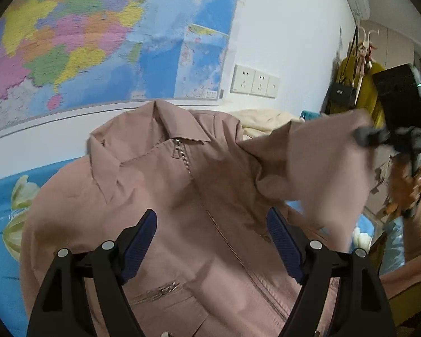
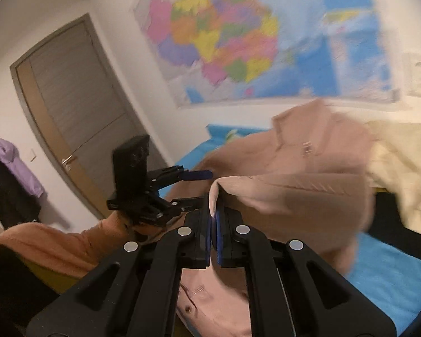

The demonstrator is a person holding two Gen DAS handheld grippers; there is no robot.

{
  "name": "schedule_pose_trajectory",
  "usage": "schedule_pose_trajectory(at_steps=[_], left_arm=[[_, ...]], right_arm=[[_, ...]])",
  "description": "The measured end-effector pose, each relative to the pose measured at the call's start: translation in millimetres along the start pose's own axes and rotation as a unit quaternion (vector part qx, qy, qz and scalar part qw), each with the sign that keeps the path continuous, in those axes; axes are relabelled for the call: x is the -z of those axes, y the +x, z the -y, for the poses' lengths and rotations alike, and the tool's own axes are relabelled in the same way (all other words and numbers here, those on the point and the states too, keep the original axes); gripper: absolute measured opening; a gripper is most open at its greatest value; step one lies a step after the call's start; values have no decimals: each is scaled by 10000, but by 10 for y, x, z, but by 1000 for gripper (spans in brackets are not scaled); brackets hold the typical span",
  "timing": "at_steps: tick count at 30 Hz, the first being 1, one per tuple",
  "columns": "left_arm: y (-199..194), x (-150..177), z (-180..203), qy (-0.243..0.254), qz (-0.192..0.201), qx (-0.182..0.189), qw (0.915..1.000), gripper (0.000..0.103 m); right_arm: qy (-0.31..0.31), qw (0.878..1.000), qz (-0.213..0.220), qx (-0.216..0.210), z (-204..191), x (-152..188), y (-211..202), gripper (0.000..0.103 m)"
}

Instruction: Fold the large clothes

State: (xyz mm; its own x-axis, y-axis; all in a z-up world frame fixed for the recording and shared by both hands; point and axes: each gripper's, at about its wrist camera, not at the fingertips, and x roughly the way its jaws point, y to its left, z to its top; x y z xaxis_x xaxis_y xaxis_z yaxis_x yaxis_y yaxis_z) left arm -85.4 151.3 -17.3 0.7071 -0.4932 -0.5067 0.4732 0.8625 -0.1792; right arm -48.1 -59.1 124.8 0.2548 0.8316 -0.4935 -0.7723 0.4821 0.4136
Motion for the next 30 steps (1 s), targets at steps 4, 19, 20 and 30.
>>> schedule_pose_trajectory(at_steps=[4, 19, 20, 30], left_arm=[[-188, 109, -196, -234, 48, 1, 9997, 79], [423, 431, 309, 449, -1090, 369, 9923, 88], [489, 432, 325, 452, -1195, 313, 9913, 88], [671, 470, -19, -269, -1771, 234, 9836, 11]], right_arm=[[381, 9973, -557, -275, 171, 42, 791, 8], [494, 9964, -45, 682, 595, -88, 327, 73], [644, 9932, 53, 973, 742, -121, 225, 73], [1454, 9673, -821, 1911, 1685, -63, 739, 21]])
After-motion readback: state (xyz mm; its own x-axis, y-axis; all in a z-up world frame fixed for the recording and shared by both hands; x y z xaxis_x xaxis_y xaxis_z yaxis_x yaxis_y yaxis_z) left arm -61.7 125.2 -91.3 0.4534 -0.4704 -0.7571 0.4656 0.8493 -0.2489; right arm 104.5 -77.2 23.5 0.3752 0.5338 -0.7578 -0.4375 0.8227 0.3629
